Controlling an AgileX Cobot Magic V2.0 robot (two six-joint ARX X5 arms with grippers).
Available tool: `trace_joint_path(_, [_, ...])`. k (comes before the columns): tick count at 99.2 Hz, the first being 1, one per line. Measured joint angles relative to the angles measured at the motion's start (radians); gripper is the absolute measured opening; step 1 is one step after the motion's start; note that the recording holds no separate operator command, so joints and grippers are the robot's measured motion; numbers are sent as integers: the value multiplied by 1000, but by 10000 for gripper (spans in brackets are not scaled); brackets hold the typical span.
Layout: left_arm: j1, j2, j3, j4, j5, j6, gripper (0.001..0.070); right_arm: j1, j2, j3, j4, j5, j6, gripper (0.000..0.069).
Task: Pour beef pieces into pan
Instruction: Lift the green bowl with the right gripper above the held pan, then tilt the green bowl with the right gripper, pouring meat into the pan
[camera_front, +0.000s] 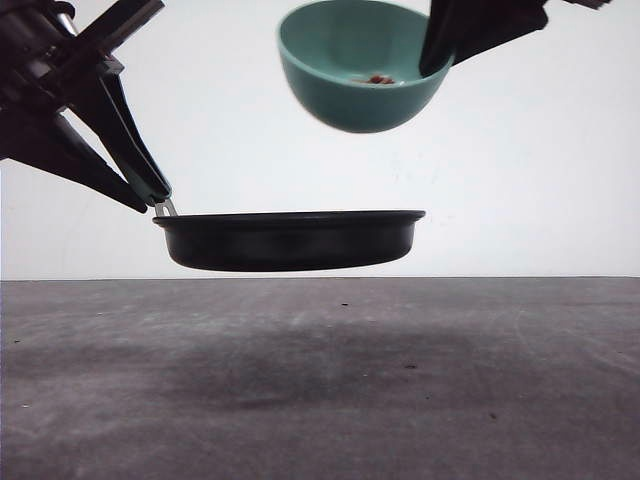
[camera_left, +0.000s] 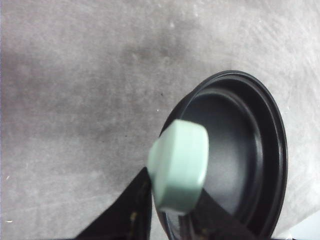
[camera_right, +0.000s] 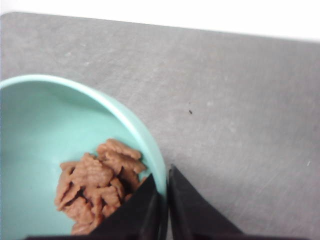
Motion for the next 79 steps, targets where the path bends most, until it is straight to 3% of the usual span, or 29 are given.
trace_joint_path(20, [0, 0, 0, 0, 0, 0, 41, 76, 63, 0, 32, 130, -97, 14])
trace_joint_path(46, [0, 0, 0, 1, -1, 0, 41, 170, 116, 0, 177, 289, -267, 14])
trace_joint_path(79, [0, 0, 0, 1, -1, 1, 41, 251, 188, 0, 322, 417, -660, 14])
